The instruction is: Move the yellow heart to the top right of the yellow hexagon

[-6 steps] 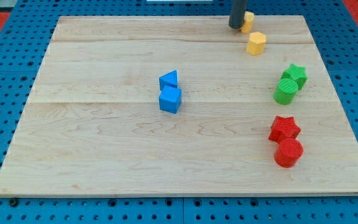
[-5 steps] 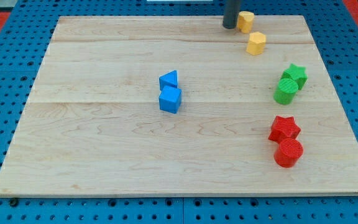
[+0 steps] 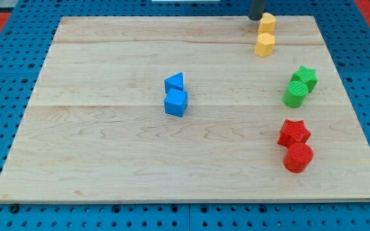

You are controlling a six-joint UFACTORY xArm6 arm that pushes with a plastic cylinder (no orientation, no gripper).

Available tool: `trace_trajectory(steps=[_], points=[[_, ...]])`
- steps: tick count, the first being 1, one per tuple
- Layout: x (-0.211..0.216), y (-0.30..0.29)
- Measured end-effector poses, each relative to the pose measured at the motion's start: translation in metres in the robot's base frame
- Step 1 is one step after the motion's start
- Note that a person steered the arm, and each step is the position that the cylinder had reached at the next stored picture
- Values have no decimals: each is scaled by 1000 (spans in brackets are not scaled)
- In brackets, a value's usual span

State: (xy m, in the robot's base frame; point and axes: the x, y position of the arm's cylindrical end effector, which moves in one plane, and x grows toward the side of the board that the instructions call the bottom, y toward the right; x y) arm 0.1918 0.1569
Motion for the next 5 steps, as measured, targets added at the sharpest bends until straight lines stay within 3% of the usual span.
trace_trajectory(steps=[5], points=[[69,0]])
